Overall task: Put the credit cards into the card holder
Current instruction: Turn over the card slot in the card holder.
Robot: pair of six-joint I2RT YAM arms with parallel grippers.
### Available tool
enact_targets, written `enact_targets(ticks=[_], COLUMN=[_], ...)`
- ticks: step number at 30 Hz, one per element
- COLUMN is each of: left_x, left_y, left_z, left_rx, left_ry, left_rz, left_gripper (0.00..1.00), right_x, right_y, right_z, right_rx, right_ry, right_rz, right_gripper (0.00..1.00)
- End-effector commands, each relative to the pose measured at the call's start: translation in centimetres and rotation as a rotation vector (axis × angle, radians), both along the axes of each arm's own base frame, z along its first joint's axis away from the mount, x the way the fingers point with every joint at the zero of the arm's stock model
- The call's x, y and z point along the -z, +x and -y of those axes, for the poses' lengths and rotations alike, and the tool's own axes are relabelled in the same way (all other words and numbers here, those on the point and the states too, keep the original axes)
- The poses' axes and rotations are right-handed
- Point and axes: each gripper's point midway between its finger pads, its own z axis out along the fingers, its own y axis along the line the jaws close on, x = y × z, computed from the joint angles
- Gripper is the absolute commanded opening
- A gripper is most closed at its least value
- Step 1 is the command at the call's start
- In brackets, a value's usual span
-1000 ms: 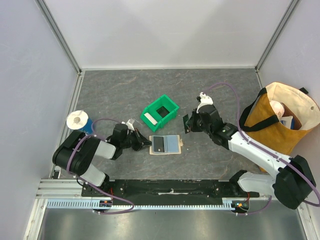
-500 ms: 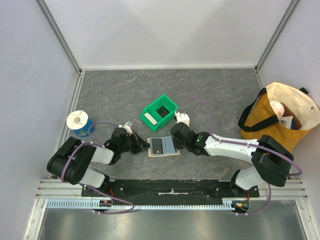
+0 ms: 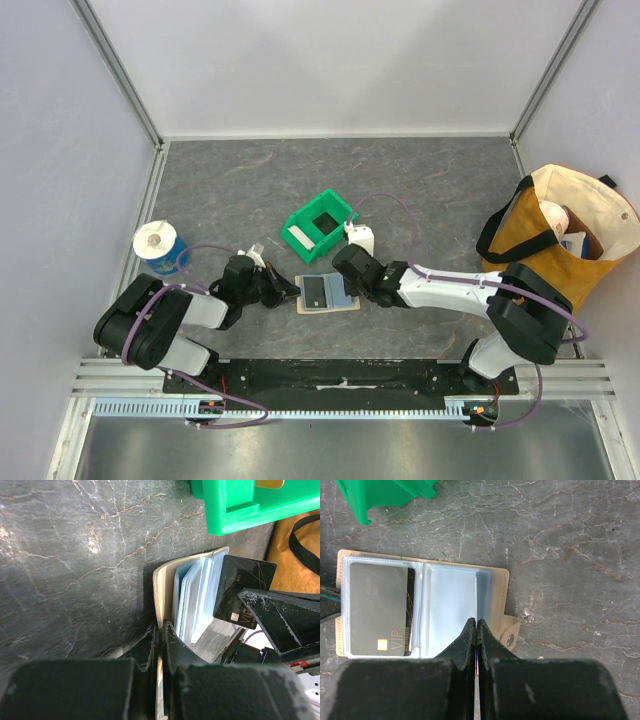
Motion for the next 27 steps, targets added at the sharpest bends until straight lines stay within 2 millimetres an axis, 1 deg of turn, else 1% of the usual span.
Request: enact_targets(ticks=[1, 6, 10, 14, 18, 19, 23, 25, 27], left_x=[5.3, 5.4, 5.3, 5.4, 5.5, 5.5, 5.6, 5.7, 5.8], left_y=[-3.6, -3.5, -3.5, -3.5, -3.6, -3.6, -3.6, -3.6, -3.7], left_z=[-2.9, -2.8, -2.7, -2.6, -2.6, -2.6, -2.7, -2.8, -2.9], left_rx=[-0.035, -0.032, -0.027, -0.026, -0.026, -0.025, -0.032, -0.035, -0.036], left_ry=[0.177, 0.175, 0.173, 0.171, 0.173, 0.173, 0.173, 0.176, 0.175], left_rz=[-0.191, -0.191, -0.188, -0.191, -0.194, -0.196, -0.194, -0.198, -0.199], left_gripper=[0.02, 0.02, 0.02, 0.02, 0.02, 0.02, 0.02, 0.02, 0.02], right_x=[0.0, 1.2, 0.7, -1.3, -3.9, -4.8, -6.7, -6.9, -7.7], right_y=[0.4, -0.4, -0.5, -0.5, -0.8, -1.0, -1.5, -1.5, -1.4], right_z=[-1.0, -3.1, -4.6, -6.9, -9.5, -10.4, -12.5, -12.8, -12.8], right_rx=[-0.006, -0.067, -0.093, -0.150, -0.215, -0.249, -0.324, -0.337, -0.354], right_ry=[-0.012, 0.007, 0.065, 0.169, 0.314, 0.353, 0.446, 0.451, 0.453], right_rz=[-0.004, -0.065, -0.071, -0.057, -0.043, -0.034, -0.030, -0.032, -0.008], right_gripper=[0.00, 0.00, 0.00, 0.00, 0.00, 0.00, 0.00, 0.00, 0.00])
